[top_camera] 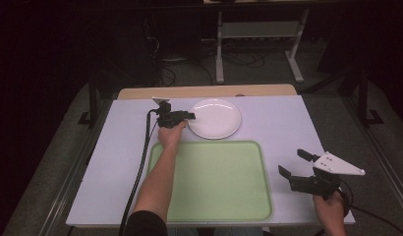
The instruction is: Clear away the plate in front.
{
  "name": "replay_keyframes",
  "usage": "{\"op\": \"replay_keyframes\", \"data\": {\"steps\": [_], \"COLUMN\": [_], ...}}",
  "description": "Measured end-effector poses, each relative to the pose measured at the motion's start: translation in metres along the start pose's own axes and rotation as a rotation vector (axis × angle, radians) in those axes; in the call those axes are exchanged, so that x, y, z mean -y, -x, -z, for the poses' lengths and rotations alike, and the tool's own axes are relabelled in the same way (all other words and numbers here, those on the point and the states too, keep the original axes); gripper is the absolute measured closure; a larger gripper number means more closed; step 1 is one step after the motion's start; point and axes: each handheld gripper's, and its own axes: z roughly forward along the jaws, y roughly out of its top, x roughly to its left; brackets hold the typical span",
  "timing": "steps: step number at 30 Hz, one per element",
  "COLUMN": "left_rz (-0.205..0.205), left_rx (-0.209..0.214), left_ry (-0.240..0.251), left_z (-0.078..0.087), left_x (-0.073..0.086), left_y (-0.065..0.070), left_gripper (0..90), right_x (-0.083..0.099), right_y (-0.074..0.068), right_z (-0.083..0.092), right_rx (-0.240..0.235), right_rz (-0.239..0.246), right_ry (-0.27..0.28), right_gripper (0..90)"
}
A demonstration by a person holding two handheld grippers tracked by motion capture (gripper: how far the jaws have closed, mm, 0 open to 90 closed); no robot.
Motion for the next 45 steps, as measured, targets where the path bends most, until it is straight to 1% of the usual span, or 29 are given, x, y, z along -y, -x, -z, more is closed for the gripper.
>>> {"op": "replay_keyframes", "data": {"steps": [3, 7, 12, 17, 19, 22, 23, 25, 26, 27, 29, 34, 35, 37, 38, 39, 44, 45], "left_rz": [0.007, 0.022, 0.019, 0.016, 0.013, 0.011, 0.012, 0.017, 0.025, 0.034, 0.049, 0.052, 0.053, 0.055, 0.055, 0.066, 0.085, 0.099], "left_rx": [0.002, -0.008, -0.015, -0.013, -0.029, -0.039, -0.047, -0.05, -0.052, -0.063, -0.07, -0.089, -0.092, -0.097, -0.097, -0.092, -0.074, -0.056], "left_ry": [0.0, -0.008, -0.018, -0.034, -0.033, -0.031, -0.029, -0.027, -0.026, -0.028, -0.028, -0.029, -0.027, -0.02, -0.02, -0.016, -0.021, -0.021], "left_z": [-0.002, -0.005, -0.008, -0.013, -0.013, -0.013, -0.013, -0.013, -0.013, -0.013, -0.013, -0.012, -0.012, -0.012, -0.012, -0.011, -0.011, -0.011], "left_x": [0.0, 0.001, 0.002, 0.004, 0.005, 0.005, 0.005, 0.005, 0.005, 0.005, 0.005, 0.005, 0.005, 0.006, 0.006, 0.007, 0.006, 0.006], "left_y": [0.0, 0.001, 0.005, 0.01, 0.012, 0.013, 0.013, 0.013, 0.013, 0.012, 0.011, 0.009, 0.008, 0.006, 0.006, 0.004, 0.001, -0.002], "left_gripper": [35.8, 37.9, 40.4, 42.9, 42.8, 43.1, 44.2, 45.4, 47.0, 50.9, 55.4, 66.3, 66.3, 72.9, 74.7, 76.4, 78.2, 78.7], "right_x": [0.0, -0.001, -0.001, -0.001, -0.001, -0.001, -0.001, -0.002, -0.002, -0.002, -0.002, -0.002, -0.002, -0.002, -0.002, -0.002, -0.002, -0.002], "right_y": [0.0, 0.0, 0.001, 0.0, 0.0, 0.0, 0.0, 0.0, 0.0, 0.0, 0.0, 0.0, 0.0, 0.0, 0.0, 0.0, 0.0, 0.001], "right_z": [0.0, 0.001, 0.001, 0.001, 0.001, 0.001, 0.001, 0.001, 0.001, 0.001, 0.0, 0.0, 0.0, 0.0, 0.0, 0.0, 0.0, 0.0], "right_rx": [0.0, 0.002, 0.002, 0.001, 0.001, 0.001, 0.001, 0.001, 0.0, 0.0, 0.001, 0.001, 0.001, 0.0, 0.0, 0.001, 0.002, 0.002], "right_rz": [-0.002, -0.002, 0.0, 0.004, 0.003, 0.002, 0.002, 0.002, 0.002, 0.002, 0.002, 0.002, 0.003, 0.003, 0.003, 0.002, 0.001, 0.002], "right_ry": [0.001, 0.005, 0.007, 0.008, 0.009, 0.01, 0.011, 0.011, 0.01, 0.01, 0.01, 0.01, 0.012, 0.011, 0.011, 0.012, 0.014, 0.015], "right_gripper": [13.3, 13.3, 13.3, 13.3, 13.3, 13.3, 13.3, 13.3, 13.3, 13.3, 13.3, 13.3, 13.4, 13.3, 13.3, 13.3, 13.3, 13.3]}}
